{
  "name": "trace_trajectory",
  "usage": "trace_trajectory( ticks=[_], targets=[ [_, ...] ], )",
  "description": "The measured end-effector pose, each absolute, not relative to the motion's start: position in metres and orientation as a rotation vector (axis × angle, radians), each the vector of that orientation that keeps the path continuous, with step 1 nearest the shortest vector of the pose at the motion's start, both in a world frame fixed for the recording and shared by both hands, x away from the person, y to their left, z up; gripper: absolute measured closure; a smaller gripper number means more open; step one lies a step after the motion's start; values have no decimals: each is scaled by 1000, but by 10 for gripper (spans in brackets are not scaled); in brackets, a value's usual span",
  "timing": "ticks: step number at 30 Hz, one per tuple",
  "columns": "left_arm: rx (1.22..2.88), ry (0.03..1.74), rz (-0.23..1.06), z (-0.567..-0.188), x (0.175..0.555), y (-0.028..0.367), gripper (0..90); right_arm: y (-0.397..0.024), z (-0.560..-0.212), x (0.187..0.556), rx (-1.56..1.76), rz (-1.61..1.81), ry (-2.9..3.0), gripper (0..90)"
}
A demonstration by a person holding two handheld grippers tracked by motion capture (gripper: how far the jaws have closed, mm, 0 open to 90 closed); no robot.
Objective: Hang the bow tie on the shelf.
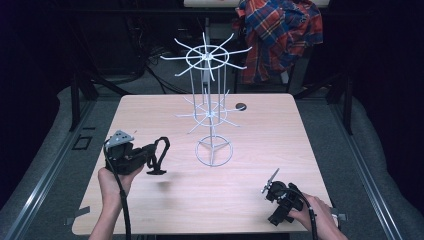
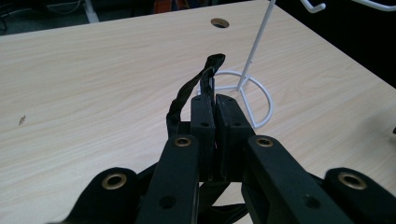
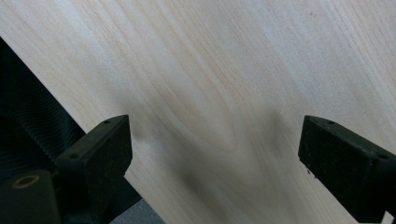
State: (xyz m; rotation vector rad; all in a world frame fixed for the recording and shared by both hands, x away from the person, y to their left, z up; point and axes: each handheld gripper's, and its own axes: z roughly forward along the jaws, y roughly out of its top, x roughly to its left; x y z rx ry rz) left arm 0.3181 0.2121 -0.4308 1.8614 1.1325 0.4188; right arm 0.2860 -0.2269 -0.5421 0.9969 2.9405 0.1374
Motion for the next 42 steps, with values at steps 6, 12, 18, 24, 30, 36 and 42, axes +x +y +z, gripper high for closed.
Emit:
trace_trajectory(
  ticks=[6, 12, 18, 24, 30, 36, 42],
  targets=[
    [1821, 1136, 425, -428, 326, 212, 863, -227, -541, 286, 997, 131, 2941, 93],
    [1799, 1130, 438, -423, 334, 211, 863, -229, -541, 286, 992, 132, 2939, 93],
    [1779, 1114, 450, -420, 342, 209, 862, -233, -541, 283, 1028, 142, 2922, 92],
    [1737, 1116, 448, -416, 351, 211, 862, -239, -541, 280, 1047, 145, 2914, 92],
    [1729, 1105, 446, -414, 359, 208, 862, -245, -542, 276, 1082, 143, 2907, 92],
    [1717, 1096, 445, -413, 367, 201, 862, -250, -541, 273, 1103, 144, 2894, 92],
    [1713, 1084, 435, -413, 372, 198, 862, -254, -541, 270, 1122, 140, 2886, 92]
  ],
)
